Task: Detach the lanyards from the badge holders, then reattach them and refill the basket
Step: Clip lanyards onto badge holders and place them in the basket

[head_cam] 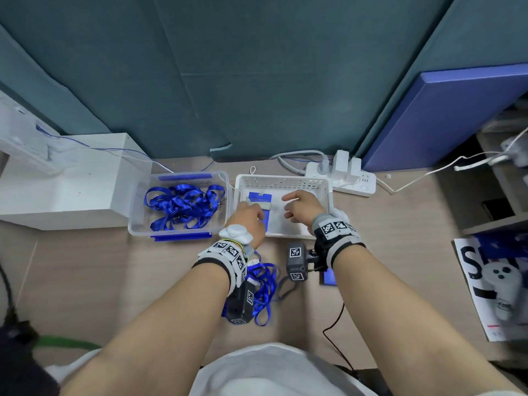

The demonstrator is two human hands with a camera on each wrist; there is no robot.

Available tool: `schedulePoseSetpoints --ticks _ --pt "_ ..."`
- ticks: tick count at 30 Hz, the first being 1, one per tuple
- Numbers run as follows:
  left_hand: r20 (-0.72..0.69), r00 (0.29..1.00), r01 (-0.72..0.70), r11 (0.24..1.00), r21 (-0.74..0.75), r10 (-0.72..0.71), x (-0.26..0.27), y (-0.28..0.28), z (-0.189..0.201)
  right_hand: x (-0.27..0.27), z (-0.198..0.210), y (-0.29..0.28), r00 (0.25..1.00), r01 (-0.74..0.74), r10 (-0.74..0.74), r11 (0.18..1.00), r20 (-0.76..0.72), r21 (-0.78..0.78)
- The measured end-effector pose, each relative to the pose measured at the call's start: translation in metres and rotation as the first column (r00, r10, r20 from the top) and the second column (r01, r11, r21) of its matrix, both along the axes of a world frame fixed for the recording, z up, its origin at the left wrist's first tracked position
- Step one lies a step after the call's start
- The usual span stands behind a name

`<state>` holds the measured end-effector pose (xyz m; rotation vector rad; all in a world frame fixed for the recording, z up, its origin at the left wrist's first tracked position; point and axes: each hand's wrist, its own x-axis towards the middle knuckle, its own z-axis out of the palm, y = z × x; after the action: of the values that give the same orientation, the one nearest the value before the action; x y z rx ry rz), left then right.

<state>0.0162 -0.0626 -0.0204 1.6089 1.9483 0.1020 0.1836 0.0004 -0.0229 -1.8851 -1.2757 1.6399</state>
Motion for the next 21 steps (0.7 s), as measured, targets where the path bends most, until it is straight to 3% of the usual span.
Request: schedulePoseSetpoints --ticks 6,11,16,21 --pt "0.136 0.985 0.089 0.987 0.131 -0.107 0.053 -0.022 0.015 0.06 0.036 -0.03 0.993 0.102 -0.092 0.981 -0.072 0.165" --pt "0.176 0.966 0.168 0.979 0.118 -0.187 0.105 -0.048 0.009 0.122 0.025 -0.067 0.961 0.275 -0.27 0.939 -0.054 0.206" --pt "0.078 0.981 0.182 0.982 -0.042 -0.178 0.142 -0.066 -0.011 0.159 -0.016 -0.108 0.939 0.254 -0.287 0.95 0.187 0.184" --pt "0.021 0.999 0.048 0.989 -0.141 -0.046 0.157 -0.077 -0.023 0.171 -0.044 -0.135 0.887 0.199 -0.211 0.977 0.41 0.072"
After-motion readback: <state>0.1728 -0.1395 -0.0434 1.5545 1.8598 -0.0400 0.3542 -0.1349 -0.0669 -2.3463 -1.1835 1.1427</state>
